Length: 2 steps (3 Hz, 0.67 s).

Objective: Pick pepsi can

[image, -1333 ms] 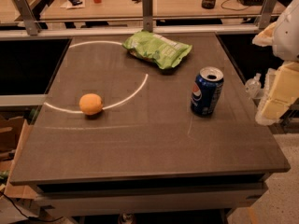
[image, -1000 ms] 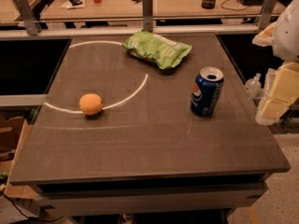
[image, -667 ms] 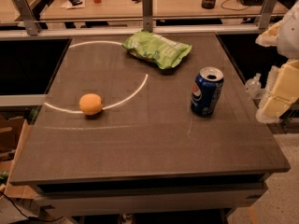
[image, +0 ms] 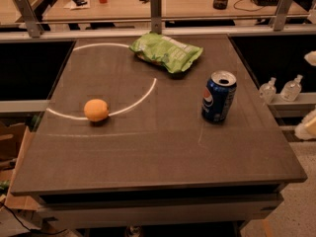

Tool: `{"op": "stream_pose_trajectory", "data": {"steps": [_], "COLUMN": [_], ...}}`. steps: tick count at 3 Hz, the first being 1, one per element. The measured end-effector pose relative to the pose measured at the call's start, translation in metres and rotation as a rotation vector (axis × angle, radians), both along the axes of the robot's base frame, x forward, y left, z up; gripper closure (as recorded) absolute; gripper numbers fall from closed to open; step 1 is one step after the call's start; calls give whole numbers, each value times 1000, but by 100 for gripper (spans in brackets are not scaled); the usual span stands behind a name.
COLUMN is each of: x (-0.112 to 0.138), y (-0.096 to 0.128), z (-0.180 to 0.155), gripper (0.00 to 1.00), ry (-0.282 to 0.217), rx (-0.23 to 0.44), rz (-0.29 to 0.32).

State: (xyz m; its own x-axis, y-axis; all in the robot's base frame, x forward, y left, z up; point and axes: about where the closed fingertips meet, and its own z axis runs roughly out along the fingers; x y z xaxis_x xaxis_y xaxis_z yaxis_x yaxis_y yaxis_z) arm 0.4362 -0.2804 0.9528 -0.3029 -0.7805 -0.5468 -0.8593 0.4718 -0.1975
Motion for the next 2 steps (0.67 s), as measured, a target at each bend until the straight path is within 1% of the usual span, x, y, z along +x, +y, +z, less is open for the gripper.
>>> {"op": "stream_pose_trajectory", "data": {"steps": [1, 2], "x": [-20, -36], "y": [-6, 8], "z": [-1, -5], "gripper": [0, 0], "ry": [-88, -140], "rx": [151, 313], "rz": [10, 9]}}
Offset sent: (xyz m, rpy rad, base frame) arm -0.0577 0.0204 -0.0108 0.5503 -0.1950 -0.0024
